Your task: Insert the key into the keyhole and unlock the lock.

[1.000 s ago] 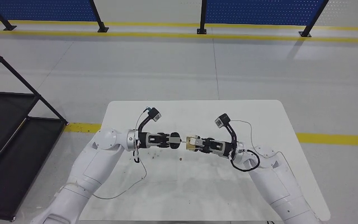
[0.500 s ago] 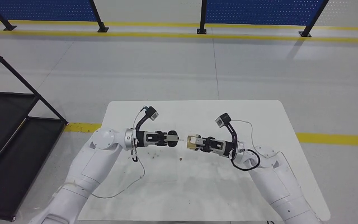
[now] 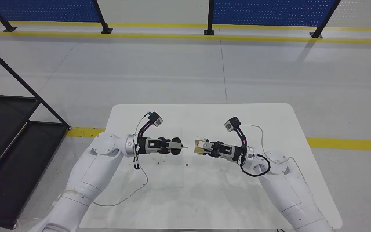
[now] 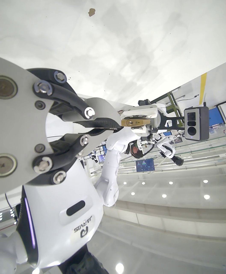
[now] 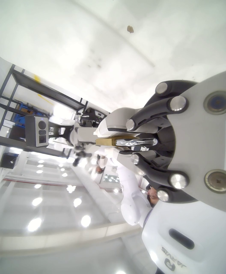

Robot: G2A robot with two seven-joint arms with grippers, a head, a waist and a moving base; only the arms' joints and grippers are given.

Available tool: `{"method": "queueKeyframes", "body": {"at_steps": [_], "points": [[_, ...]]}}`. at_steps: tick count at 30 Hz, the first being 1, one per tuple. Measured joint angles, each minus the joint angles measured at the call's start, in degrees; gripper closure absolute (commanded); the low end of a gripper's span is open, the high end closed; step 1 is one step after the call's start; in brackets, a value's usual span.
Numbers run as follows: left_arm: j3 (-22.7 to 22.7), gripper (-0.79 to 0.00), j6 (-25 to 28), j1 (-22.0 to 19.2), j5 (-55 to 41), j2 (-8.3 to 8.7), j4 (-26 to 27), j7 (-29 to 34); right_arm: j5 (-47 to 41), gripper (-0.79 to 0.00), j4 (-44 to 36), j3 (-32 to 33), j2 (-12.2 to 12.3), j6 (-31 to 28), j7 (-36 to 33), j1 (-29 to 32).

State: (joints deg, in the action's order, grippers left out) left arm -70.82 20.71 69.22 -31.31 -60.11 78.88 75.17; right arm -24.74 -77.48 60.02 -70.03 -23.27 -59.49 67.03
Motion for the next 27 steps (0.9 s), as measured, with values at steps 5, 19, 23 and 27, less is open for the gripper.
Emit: {"method": "queueKeyframes", "body": {"at_steps": [5, 19, 23, 27], "points": [[-1.7, 0.000, 6.3, 0.9, 8.5, 0.51, 2.7, -5.4, 0.0, 0.000, 0.0, 0.0, 0.0, 0.0, 0.0, 0.0], [-10.8, 0.000, 31.0, 9.4, 58.9, 1.77, 15.6, -34.9, 0.0, 0.000, 0.0, 0.0, 0.0, 0.0, 0.0, 0.0], [-11.9, 0.000, 35.2, 11.3, 76.7, 1.38, 18.0, -46.4, 0.0, 0.000, 0.0, 0.0, 0.0, 0.0, 0.0, 0.0], [-11.5, 0.000, 35.4, 11.7, 81.3, 1.26, 18.2, -50.2, 0.0, 0.000, 0.0, 0.0, 0.0, 0.0, 0.0, 0.0]]}}
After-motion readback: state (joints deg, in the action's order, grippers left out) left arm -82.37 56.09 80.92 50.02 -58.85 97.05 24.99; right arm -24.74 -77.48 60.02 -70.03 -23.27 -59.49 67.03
